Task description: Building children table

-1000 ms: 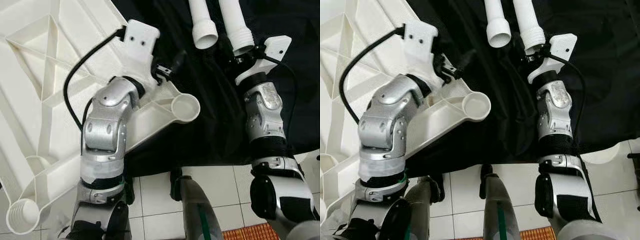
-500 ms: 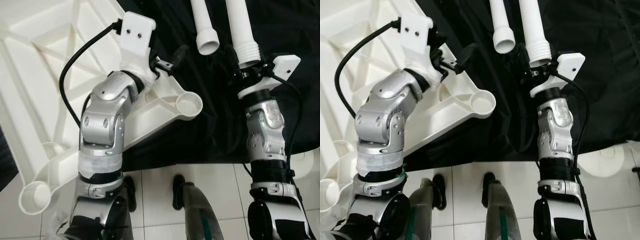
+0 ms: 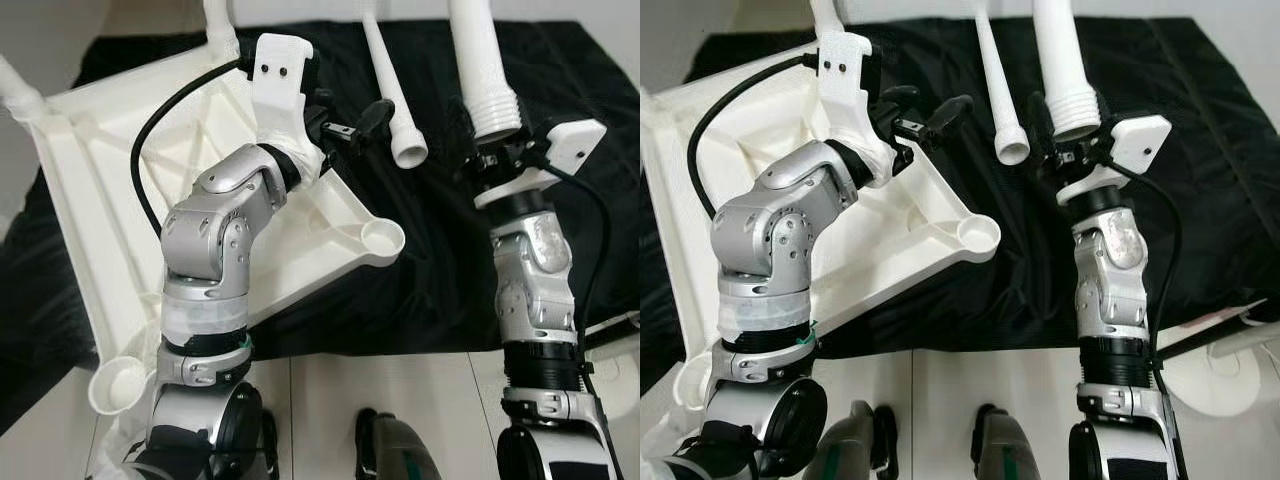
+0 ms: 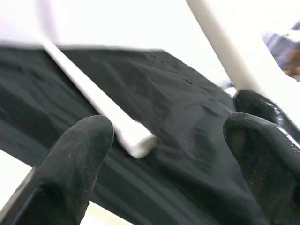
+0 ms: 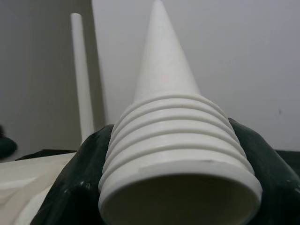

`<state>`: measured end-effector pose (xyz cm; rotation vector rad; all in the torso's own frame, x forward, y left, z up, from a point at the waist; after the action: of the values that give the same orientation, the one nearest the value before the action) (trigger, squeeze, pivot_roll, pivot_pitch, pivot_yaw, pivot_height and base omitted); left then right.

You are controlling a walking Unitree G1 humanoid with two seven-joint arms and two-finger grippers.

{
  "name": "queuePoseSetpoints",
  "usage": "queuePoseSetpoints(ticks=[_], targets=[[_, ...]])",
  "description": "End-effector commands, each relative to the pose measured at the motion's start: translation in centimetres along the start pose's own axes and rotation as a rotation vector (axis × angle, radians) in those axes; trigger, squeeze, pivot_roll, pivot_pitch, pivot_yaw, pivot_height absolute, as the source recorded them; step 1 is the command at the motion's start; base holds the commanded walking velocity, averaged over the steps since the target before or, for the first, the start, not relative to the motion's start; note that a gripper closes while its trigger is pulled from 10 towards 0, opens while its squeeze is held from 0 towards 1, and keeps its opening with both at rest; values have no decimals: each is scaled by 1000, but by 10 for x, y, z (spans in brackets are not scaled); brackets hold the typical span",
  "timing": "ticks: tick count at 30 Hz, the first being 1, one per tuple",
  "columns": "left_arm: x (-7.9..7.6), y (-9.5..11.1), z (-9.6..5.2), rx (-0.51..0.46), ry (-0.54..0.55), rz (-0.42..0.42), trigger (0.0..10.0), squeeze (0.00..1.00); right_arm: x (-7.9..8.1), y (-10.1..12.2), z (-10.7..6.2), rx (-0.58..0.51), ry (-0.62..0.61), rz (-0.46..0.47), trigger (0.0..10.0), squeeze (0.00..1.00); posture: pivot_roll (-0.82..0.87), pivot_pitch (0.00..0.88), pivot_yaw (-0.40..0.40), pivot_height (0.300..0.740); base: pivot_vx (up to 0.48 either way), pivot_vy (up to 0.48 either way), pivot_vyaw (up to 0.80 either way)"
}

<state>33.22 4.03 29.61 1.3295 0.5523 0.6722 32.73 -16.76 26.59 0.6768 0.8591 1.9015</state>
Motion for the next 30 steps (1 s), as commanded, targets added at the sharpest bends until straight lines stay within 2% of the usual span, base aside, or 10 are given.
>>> queuePoseSetpoints(ticks=[1,4,5,6,12,15,17,19,24,30], targets=[[-14,3,8,-18,-98,-137,10000,0,11,2,-1,1,53,-8,10000,0,-60,27,85,740,0,0,0],[-16,4,9,-23,-130,-178,10000,0,14,1,-1,7,69,-12,10000,0,-60,27,85,740,0,0,0],[-19,6,11,-26,-209,-289,10000,0,21,-2,-3,27,117,-20,10000,0,-69,15,92,740,0,0,0],[-20,7,12,-31,-238,-332,10000,0,24,-3,-4,34,134,-21,10000,0,-69,15,92,740,0,0,0],[-15,16,15,-77,-294,-445,10000,0,37,-12,-8,83,215,-24,10000,0,-74,0,104,740,0,0,0],[-10,16,18,-67,-285,-448,10000,0,47,-19,-11,115,269,-31,10000,0,-69,0,97,740,0,0,0],[-10,16,18,-67,-285,-448,10000,0,47,-19,-11,115,269,-31,10000,0,-69,0,97,740,0,0,0],[-1,15,22,-59,-259,-477,10000,0,62,-27,-14,145,345,-50,10000,0,-72,0,95,740,0,0,0],[4,13,26,-41,-240,-492,10000,0,70,-31,-17,160,376,-53,10000,0,-74,0,90,740,0,0,0],[19,7,33,9,-153,-493,10000,0,80,-43,-33,191,403,-102,10000,0,-85,0,96,740,0,0,0]])
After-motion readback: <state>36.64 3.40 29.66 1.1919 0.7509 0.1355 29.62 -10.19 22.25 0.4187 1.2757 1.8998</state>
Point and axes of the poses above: a point about 5 cm out from each wrist's last joint towards the gripper, its own z axis pointing out of the wrist towards the gripper, its own y axis along the axis of the wrist's last joint, x = y × z, the point moved 2 cm from there along z, pointing out of the wrist towards the gripper, and after that the axes turned 14 degrees about z, right-handed, at the moved point
